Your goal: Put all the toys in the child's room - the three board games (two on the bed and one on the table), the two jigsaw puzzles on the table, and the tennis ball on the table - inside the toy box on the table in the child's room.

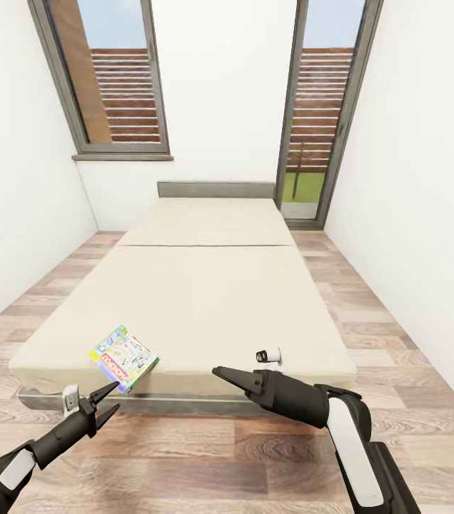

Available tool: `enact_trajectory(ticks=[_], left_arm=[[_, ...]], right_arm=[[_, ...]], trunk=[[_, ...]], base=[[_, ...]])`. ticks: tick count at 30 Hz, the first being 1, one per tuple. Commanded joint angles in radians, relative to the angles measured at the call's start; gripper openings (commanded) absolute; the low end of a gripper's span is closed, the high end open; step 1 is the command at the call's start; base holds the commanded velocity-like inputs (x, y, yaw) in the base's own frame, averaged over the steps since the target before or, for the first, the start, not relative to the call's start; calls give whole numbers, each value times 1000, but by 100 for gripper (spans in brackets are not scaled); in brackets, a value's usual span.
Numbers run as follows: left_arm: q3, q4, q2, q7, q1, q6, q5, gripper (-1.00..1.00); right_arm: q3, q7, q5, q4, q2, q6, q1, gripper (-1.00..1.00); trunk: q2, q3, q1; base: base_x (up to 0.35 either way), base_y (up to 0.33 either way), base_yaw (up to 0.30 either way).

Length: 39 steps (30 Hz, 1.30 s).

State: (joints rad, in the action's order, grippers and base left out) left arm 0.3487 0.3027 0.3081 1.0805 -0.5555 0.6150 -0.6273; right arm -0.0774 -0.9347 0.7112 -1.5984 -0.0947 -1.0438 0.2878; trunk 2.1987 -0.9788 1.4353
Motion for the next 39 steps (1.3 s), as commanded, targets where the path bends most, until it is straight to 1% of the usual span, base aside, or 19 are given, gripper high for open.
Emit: enact_trajectory(ticks=[1,11,27,39], left_arm=[[-1,-1,0,1,0,8,-5,100],[-1,-1,0,1,-1,7,-5,100],[-1,-1,0,1,0,6,-5,100],[-1,-1,0,-1,0,6,-5,100]], right_arm=[[1,-4,-3,0,0,-3,1,100],[1,-4,-3,0,-4,-3,1,100],[1,-4,-3,0,-5,-3,1,100],[1,-4,-3,0,-5,-3,1,100]], trunk=[[0,-1,0],[0,-1,0],[0,-1,0],[0,-1,0]], base=[[0,-6,0],[93,-1,0],[12,0,0],[61,0,0]])
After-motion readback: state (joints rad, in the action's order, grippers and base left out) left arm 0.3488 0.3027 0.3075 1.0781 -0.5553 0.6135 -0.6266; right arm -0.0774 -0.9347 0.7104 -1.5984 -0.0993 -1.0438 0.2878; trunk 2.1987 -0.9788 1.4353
